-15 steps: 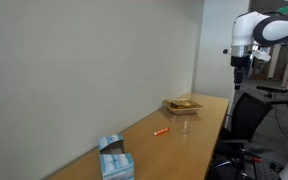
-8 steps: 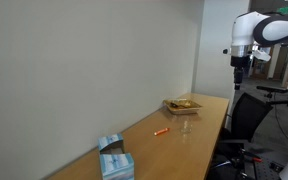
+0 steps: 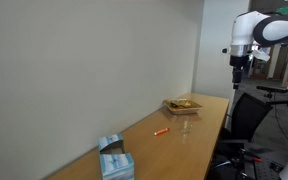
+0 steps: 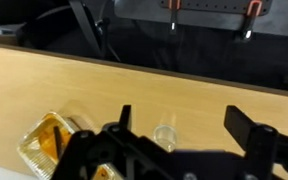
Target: Put the marker in the colourless glass
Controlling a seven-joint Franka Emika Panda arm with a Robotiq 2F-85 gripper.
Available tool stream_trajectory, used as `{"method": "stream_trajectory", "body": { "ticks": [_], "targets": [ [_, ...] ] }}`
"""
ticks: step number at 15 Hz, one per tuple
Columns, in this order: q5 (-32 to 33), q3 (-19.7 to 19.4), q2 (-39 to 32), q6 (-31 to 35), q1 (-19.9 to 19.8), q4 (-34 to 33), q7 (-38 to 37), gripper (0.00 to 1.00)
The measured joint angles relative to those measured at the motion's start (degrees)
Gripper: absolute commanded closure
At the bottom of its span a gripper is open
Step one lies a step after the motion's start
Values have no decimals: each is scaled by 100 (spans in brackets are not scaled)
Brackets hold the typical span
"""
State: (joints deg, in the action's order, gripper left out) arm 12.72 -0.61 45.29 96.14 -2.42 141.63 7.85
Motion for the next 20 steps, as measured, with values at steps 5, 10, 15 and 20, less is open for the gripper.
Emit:
{"method": "stream_trajectory", "body": {
  "ticks": [5, 10, 15, 20],
  "targets": [
    [243, -185, -678, 1250, 499, -276, 1010, 0],
    [194, -435, -2175, 2903, 926, -472, 2183, 0],
    [-272, -438, -3802, 3972, 1137, -980, 3736, 0],
    [-723, -31, -5240, 4050, 1069, -1861, 5106, 0]
  ]
}}
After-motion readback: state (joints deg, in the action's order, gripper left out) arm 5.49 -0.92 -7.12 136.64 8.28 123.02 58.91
